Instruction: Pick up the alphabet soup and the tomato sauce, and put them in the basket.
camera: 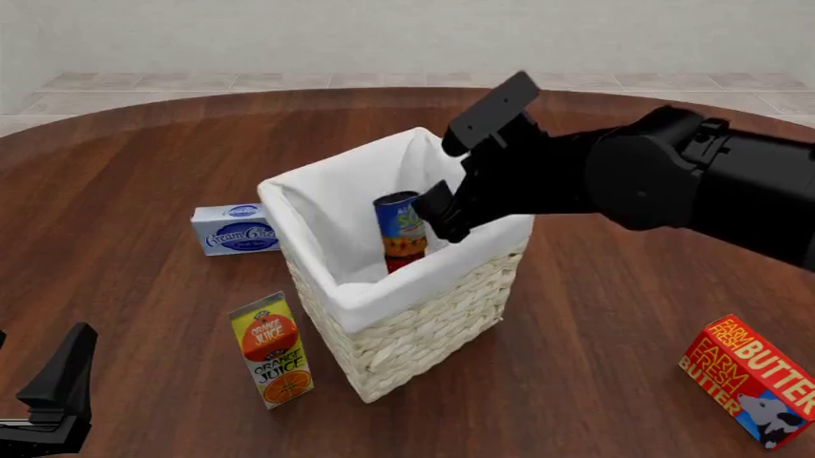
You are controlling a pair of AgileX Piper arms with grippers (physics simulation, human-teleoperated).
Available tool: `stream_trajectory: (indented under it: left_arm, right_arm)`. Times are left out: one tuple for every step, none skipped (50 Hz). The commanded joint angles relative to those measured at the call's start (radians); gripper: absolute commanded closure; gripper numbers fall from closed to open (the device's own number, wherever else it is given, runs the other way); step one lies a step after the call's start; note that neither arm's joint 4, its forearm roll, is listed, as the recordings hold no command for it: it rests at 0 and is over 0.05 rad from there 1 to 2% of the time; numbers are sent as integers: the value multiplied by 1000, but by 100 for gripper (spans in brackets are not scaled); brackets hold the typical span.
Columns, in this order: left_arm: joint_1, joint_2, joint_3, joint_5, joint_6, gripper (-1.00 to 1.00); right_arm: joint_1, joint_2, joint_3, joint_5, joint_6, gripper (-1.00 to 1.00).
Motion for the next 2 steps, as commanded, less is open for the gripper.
stream_trajectory:
  left_arm:
    - [0, 0, 0, 0, 0, -100]
    - [0, 0, 0, 0, 0, -100]
  right_arm:
    - [3, -12, -10, 13, 0, -100]
    - [4, -14, -11, 15, -1, -100]
